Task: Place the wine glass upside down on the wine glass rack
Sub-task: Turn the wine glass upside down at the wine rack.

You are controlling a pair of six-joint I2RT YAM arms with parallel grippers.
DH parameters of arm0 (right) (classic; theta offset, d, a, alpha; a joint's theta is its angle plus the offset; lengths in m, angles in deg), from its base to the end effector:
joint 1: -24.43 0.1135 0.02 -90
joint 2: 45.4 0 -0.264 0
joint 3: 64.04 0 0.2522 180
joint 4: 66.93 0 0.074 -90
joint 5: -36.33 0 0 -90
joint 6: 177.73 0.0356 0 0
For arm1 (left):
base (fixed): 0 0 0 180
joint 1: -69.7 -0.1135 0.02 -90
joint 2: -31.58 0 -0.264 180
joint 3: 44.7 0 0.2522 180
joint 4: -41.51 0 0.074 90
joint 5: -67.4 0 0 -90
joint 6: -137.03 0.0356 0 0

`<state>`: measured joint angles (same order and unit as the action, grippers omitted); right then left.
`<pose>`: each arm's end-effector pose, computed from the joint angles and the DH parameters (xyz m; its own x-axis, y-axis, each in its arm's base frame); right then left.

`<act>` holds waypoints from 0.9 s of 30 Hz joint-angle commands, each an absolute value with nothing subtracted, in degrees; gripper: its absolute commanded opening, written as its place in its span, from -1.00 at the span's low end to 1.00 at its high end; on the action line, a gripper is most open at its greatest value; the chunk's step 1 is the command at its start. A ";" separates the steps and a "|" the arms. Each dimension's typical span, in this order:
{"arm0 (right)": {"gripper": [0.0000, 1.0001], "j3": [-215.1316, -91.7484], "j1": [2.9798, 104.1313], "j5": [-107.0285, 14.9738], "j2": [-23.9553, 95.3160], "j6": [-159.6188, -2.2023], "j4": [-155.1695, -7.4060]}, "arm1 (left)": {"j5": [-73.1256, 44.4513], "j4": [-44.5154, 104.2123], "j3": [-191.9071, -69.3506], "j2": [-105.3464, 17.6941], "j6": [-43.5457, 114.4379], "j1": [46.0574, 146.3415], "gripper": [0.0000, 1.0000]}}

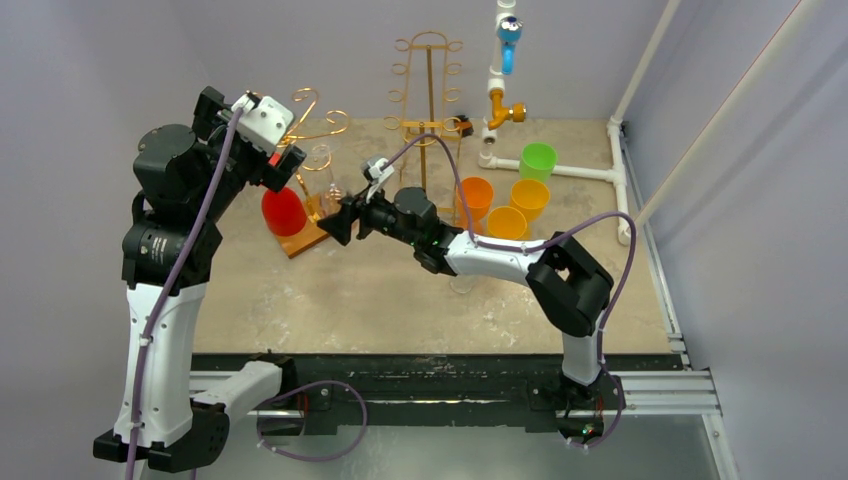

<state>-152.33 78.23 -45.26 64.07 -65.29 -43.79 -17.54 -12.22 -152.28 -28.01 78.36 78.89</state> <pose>0.2629 0.3681 0.2750 -0.3190 0.2035 -0.9256 -0.8253 0.4205 0.3769 0.1615 -0.0293 0.5176 0.0434 0.5176 -0.8545 0.2612 0.8197 0.5098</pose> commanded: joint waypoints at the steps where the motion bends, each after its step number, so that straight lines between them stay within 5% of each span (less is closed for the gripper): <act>1: 0.21 -152.51 77.70 -46.33 63.55 -63.84 -38.22 | -21.12 -12.00 -152.07 -27.22 78.49 79.10 1.00; 8: 0.61 -153.29 77.50 -45.93 64.58 -63.82 -39.32 | -21.36 -11.97 -151.67 -27.13 78.65 79.10 1.00; 27: 0.98 -151.46 77.34 -46.00 61.14 -65.22 -42.14 | -22.04 -11.95 -151.44 -27.47 78.76 79.10 1.00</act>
